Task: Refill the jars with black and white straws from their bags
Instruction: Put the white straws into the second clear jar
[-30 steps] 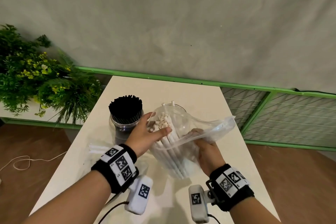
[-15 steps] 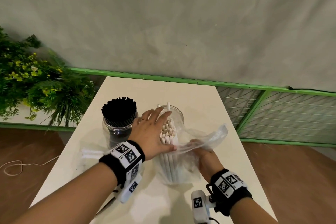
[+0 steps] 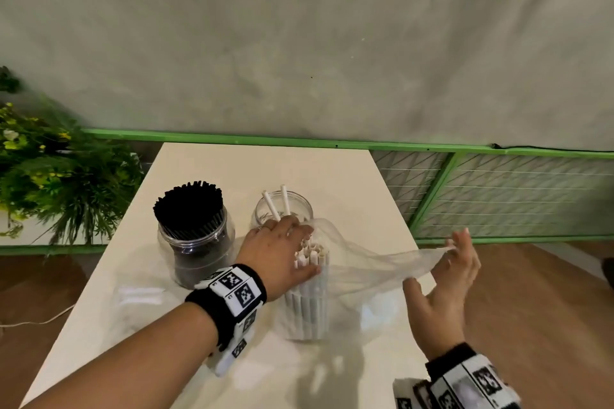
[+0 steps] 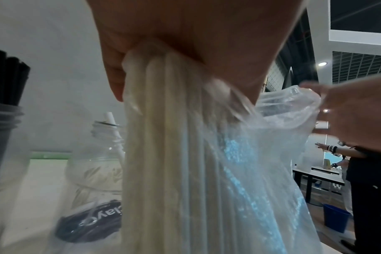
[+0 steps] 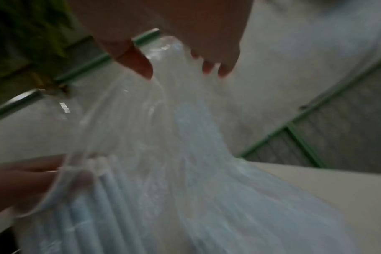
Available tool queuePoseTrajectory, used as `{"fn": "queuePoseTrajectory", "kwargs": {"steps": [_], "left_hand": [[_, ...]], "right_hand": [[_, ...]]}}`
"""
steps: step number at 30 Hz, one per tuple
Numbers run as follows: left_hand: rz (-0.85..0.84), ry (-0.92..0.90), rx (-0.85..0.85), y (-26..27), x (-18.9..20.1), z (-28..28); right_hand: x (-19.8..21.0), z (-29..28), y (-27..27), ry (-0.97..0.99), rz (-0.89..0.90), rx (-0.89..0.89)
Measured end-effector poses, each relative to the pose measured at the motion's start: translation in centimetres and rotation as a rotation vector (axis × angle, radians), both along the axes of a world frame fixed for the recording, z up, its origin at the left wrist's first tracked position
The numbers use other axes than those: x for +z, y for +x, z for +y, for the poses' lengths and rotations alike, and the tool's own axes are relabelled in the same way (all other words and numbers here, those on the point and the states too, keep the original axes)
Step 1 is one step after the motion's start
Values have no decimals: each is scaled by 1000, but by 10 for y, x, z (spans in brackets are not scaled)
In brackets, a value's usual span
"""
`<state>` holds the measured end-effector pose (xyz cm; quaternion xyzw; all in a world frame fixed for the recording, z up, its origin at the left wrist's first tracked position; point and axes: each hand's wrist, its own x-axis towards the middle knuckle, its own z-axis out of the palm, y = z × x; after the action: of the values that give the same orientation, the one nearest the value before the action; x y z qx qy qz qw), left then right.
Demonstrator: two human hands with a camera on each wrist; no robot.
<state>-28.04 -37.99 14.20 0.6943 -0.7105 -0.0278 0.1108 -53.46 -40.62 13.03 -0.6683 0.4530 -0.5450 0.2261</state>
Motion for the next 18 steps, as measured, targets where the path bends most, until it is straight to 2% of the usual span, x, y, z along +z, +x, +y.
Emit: {"fn": "queuePoseTrajectory", "kwargs": {"steps": [3, 5, 8, 12, 14, 18], "left_hand": [[-5, -4, 16, -2, -2, -3], [-14, 4, 26, -4, -2, -4], [-16, 11, 31, -6, -3, -3], [-6, 13, 42, -4, -5, 3], [5, 19, 50, -3, -6, 6], [30, 60, 50, 1, -3, 9]], "right_hand": [[30, 8, 24, -379, 312, 32], [38, -1, 44, -473, 606, 90], [34, -14, 65, -353, 1030, 138], [41, -18, 75, -69, 1362, 170], [45, -21, 74, 47, 1440, 179], [38, -27, 70, 214, 1400, 258]]}}
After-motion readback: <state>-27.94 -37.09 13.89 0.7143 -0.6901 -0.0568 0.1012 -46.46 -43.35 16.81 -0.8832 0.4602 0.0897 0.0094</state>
